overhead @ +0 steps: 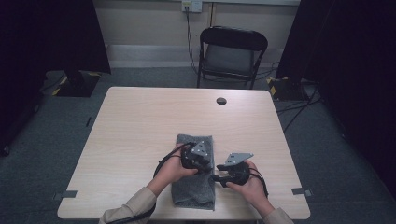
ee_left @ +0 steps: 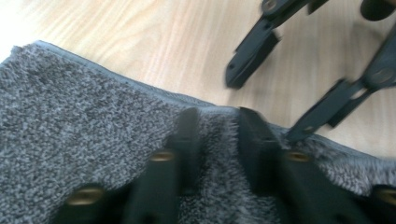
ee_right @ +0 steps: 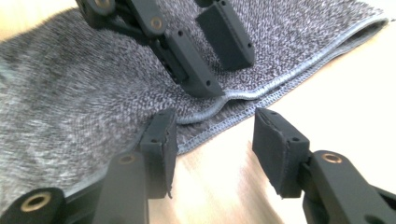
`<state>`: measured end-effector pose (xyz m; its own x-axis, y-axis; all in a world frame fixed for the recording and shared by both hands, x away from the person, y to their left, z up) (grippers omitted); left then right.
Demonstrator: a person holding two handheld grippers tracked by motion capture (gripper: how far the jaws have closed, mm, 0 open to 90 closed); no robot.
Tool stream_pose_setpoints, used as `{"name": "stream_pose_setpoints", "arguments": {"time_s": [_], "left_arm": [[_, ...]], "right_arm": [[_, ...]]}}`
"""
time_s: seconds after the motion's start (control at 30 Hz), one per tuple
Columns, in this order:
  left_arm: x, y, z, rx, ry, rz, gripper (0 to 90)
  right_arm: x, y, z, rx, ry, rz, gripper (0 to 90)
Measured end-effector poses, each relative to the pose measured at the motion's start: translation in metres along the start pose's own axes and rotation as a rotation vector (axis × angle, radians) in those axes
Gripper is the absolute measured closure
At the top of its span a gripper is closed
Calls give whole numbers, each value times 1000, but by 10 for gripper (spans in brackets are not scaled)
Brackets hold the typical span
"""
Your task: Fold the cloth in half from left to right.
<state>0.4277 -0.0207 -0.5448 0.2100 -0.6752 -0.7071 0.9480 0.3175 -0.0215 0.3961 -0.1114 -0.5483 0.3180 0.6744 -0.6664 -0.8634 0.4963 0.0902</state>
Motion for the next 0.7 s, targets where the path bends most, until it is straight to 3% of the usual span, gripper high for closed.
{"name": "stream_pose_setpoints", "arguments": {"time_s": [0.1, 0.23, 0.37, 0.43, 0.53, 0.7], "left_arm": [[-5, 2, 2, -17, -32, 28, 455], [-24, 2, 0, -18, -40, 65, 358], [-45, -2, -13, -22, -40, 83, 347], [-51, -2, -22, -33, -34, 84, 341], [-59, 1, -33, -57, -37, 94, 327], [-69, 10, -45, -84, -43, 113, 317]], "right_arm": [[-7, 3, 3, -2, -39, 10, 496], [-9, 21, 9, -24, -61, 62, 538], [4, 38, 7, -49, -30, 103, 537], [11, 40, 5, -62, -8, 97, 532], [21, 39, 6, -72, 11, 70, 526], [32, 30, 16, -56, -13, 38, 544]]}}
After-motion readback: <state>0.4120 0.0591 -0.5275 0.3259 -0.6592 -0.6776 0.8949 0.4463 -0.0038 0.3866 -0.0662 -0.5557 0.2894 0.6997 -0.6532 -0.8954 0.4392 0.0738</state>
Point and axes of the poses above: each handheld gripper's, and its own axes: x roughly forward along the jaws, z roughly out of its top, y roughly to its left, the point moved 9 cm from there along x, roughly forward along the jaws, and after that the axes turned 2 degrees about z, right-handed, at the moved point
